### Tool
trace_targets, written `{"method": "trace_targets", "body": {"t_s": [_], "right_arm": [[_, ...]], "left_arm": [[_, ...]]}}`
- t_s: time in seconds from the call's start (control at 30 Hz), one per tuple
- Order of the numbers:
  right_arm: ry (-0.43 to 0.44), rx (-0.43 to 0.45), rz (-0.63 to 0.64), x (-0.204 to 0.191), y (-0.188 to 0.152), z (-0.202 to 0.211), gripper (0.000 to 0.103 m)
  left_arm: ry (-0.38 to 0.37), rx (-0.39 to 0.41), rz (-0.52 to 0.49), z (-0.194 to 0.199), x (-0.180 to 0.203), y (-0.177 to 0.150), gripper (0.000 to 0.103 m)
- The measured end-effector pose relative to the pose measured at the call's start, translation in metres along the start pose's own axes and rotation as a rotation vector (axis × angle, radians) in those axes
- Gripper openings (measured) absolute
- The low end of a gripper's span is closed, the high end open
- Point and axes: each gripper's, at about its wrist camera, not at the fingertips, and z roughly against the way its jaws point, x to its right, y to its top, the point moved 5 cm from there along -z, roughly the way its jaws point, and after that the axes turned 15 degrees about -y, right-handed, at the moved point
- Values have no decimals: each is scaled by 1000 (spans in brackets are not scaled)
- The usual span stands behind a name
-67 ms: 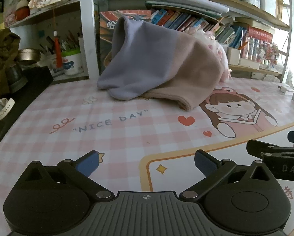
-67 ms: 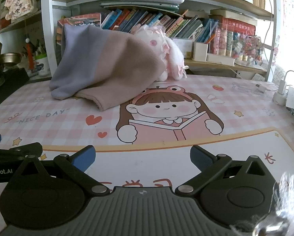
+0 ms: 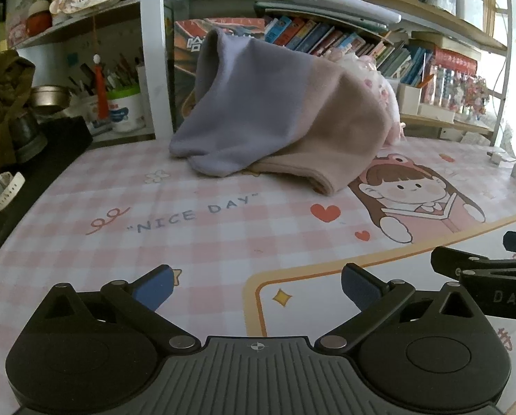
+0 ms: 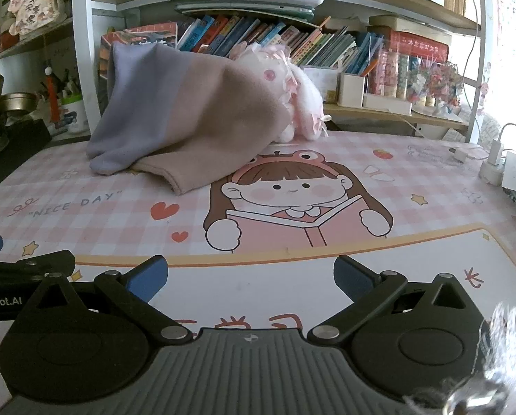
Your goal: Fold clothes
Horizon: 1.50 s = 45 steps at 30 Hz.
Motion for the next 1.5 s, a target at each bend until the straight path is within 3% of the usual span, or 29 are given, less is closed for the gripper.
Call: {"method": "trace_targets", "body": {"t_s": [1.5], "right_arm": [[11,-2,-2,2,-3,7,103]], "left_arm": [[-6,-1,32,6,1,0,103]]}}
